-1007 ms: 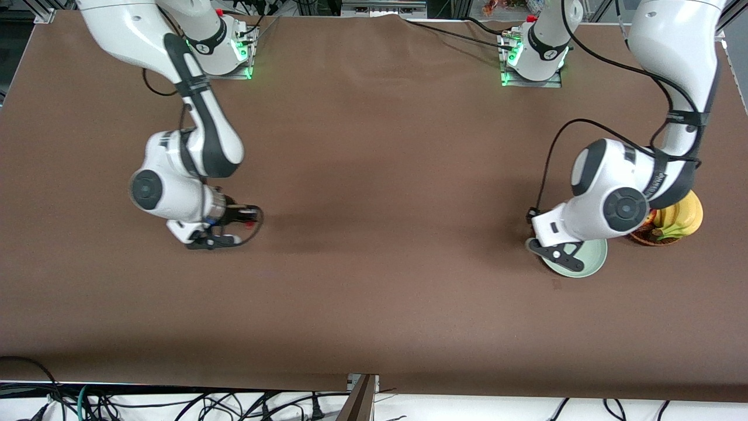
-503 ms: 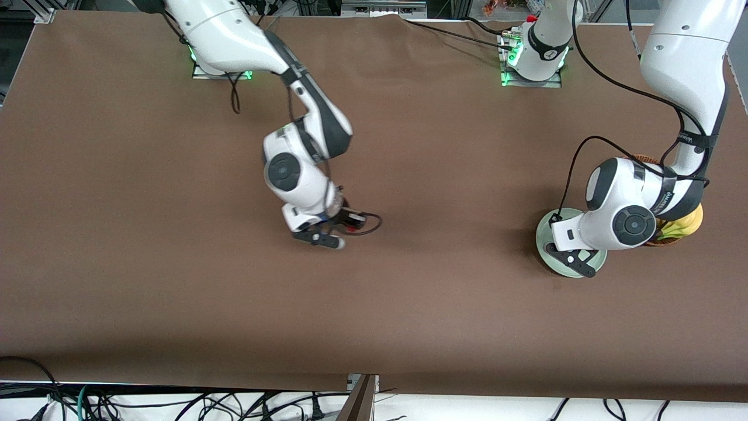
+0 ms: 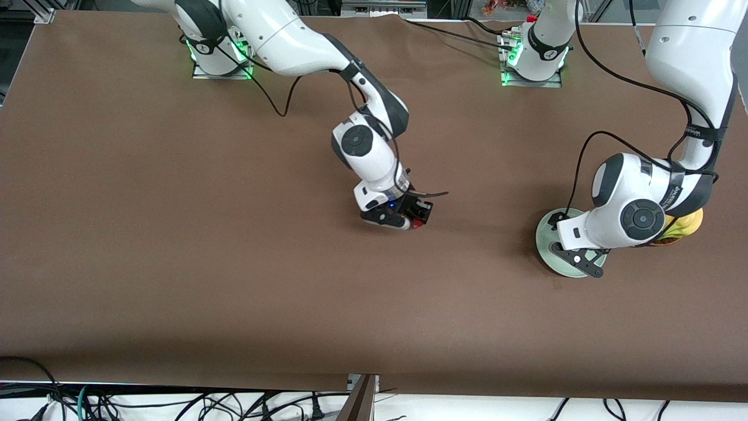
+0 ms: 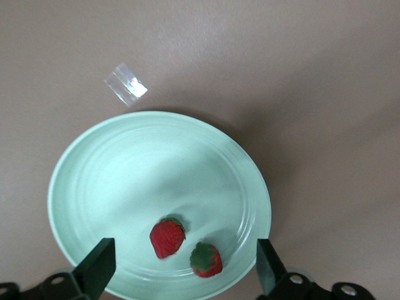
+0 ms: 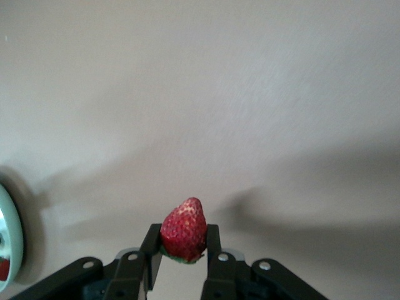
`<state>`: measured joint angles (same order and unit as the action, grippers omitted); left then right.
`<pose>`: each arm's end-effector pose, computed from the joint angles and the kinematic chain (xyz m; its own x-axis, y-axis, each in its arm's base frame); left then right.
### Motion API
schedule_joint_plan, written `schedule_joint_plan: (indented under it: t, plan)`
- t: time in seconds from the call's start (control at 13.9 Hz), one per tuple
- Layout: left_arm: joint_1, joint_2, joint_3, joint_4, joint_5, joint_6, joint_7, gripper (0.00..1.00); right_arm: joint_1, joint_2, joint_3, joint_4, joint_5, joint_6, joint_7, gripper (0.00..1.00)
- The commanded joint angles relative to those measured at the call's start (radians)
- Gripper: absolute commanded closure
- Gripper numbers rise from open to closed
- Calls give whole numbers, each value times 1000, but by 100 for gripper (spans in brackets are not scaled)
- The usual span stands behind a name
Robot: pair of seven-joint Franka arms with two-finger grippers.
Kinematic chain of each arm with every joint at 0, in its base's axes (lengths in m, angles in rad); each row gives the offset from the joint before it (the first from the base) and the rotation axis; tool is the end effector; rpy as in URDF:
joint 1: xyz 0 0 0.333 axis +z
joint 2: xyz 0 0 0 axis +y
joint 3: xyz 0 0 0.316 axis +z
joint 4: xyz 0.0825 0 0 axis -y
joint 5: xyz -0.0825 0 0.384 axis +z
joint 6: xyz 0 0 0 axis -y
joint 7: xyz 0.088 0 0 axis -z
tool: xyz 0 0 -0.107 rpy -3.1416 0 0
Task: Collect all strawberries into plate
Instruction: 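Place the last strawberry mid-table with the right gripper while the left gripper withdraws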
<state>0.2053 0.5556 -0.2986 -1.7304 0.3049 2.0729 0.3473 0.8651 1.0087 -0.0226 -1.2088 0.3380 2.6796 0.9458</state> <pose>0.6467 -0.0287 0.2585 0.8178 -0.5395 -0.2001 -0.5527 -0.8333 -0.0124 0.5311 0.5890 0.2084 0.9328 -0.3580 0.0406 -0.2966 -0.8270 -0.4777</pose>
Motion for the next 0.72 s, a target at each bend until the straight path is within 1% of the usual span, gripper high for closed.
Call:
schedule_joint_plan:
  t: [0.0, 0.07, 0.14, 0.29, 0.36, 0.43, 0.5, 0.65]
  plan:
    - [11, -66, -43, -9, -4, -56, -7, 0, 9, 45, -10, 54, 19, 17, 5, 76]
    - [11, -80, -48, -8, -33, -65, -19, 0, 9, 45, -11, 55, 18, 17, 1, 24]
    - [11, -94, -48, -8, -74, -68, -37, 0, 9, 38, -17, 57, 13, 16, -7, 0]
    - [9, -102, -50, 5, -153, -88, -50, 0, -5, 1, -29, 57, 9, -33, -16, 0]
    - [3, -103, -51, 11, -189, -100, -56, 0, -17, -16, -52, 57, 9, -105, -24, 0]
    - [0, -103, -66, 14, -219, -108, -83, 0, -35, -42, -72, 58, 9, -183, -53, 0]
    - [2, -103, -92, 14, -227, -106, -135, 0, -57, -82, -79, 57, 10, -251, -118, 0]
    - [-1, -100, -146, 12, -230, -106, -284, 0, -145, -142, -71, 57, 13, -401, -249, 0]
